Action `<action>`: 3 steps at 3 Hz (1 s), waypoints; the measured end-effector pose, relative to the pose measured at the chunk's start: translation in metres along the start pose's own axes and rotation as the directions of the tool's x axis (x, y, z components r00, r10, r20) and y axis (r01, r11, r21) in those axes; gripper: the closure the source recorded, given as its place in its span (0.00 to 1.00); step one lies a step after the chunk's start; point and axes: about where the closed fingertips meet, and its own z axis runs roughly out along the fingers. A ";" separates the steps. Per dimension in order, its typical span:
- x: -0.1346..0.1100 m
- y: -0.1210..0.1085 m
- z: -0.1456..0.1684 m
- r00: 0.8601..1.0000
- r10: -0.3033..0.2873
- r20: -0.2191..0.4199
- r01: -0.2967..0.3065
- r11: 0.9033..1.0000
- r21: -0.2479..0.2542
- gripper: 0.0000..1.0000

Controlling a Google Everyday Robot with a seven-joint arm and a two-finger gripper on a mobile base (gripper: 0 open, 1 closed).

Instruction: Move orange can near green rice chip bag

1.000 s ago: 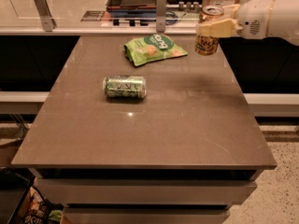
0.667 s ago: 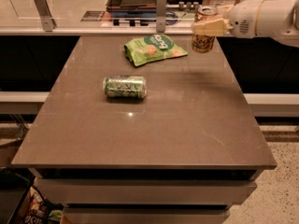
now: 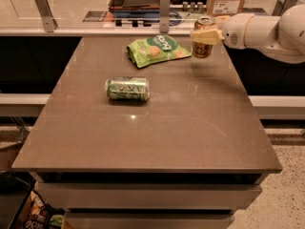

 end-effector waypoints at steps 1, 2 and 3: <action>0.018 -0.007 0.015 1.000 -0.002 -0.014 0.002 0.999 0.043 1.00; 0.039 -0.010 0.022 0.999 0.015 -0.033 -0.013 0.997 0.073 1.00; 0.062 -0.008 0.023 0.998 0.047 -0.042 -0.043 0.995 0.089 1.00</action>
Offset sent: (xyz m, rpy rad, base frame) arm 0.0268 -0.0120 -0.0666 -0.0243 0.0311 -0.1323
